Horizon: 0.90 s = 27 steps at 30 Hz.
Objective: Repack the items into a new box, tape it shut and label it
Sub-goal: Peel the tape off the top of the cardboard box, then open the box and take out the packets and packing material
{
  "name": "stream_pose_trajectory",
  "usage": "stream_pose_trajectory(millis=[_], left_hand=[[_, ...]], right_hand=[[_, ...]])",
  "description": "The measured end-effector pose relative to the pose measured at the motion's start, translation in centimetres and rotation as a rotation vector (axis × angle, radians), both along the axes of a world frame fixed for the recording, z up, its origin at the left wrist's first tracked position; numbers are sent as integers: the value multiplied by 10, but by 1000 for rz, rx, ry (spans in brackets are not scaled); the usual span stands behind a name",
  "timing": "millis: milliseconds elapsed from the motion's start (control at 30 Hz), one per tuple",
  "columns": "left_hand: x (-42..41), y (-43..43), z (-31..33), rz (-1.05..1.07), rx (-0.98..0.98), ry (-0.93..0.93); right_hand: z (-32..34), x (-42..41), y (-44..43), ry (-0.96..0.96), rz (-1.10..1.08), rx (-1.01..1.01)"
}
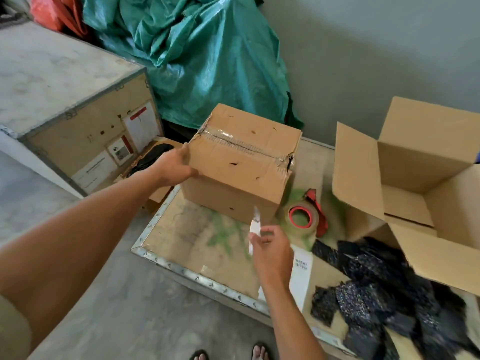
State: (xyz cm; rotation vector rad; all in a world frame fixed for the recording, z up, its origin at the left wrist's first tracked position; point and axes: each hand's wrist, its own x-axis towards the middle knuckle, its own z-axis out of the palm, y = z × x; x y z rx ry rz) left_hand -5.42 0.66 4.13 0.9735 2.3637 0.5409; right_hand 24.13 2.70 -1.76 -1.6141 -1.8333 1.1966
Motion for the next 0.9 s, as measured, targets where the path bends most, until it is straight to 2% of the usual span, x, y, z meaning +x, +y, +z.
stream_pose_trajectory(millis=[100,233,367,533,667,733,900], left_hand=[[-3,-1,-4,-7,-3,3],[-2,-3,-9,7,24,7],[-2,-3,-10,19,31,9],[2,0,-4,22,44,-25],[4,5,1,15,25,-18],[4,10,5,-4,23,-4],[0,25,9,-68,-30,101]], right_hand=[[-44,2,-10,-186,40,-64],[-81,-1,-11,-353,112,-14],[-91,-4,-6,-438,208,16],[-39,-2,11,-341,161,81],[32,-11,45,-153,116,338],[57,-23,71,-174,184,418],[77,-55,136,-384,475,396]])
